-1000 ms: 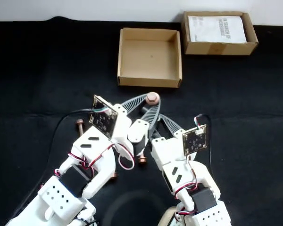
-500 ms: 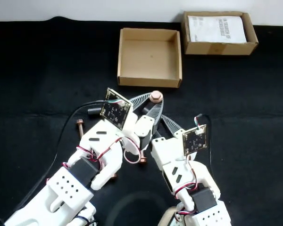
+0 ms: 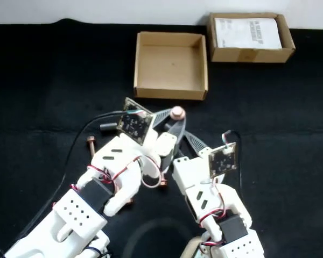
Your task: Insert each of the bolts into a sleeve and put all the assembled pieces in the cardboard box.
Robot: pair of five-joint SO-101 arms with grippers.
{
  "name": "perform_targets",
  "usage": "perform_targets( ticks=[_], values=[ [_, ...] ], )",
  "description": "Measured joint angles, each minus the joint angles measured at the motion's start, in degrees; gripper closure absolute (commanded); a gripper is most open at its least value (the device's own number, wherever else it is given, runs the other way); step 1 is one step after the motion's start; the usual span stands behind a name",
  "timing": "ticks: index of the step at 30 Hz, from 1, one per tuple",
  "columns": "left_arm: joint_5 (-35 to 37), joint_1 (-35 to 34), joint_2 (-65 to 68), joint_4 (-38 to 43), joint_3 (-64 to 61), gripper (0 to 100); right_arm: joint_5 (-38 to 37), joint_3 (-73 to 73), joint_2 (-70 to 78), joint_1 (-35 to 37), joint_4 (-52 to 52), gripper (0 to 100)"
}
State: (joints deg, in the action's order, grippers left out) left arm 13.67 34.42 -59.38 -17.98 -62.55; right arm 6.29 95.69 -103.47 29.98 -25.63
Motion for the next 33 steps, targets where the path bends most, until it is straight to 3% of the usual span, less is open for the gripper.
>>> perform_targets(
  ticks=[9,17,28,33],
  values=[
    [4.8,0.2,0.0,-8.7,3.8,98,-0.1,0.0,0.0,-2.4,2.8,99.2],
    [5.1,0.4,0.2,-10.9,3.7,75,0.0,0.0,0.0,-3.6,3.1,99.2],
    [5.1,0.3,0.1,-14.5,3.8,74,-0.1,0.0,0.0,-3.8,2.8,99.2],
    [5.1,-1.7,0.1,-21.1,8.7,74,-0.1,0.0,0.0,-3.7,2.8,99.2]
  ],
)
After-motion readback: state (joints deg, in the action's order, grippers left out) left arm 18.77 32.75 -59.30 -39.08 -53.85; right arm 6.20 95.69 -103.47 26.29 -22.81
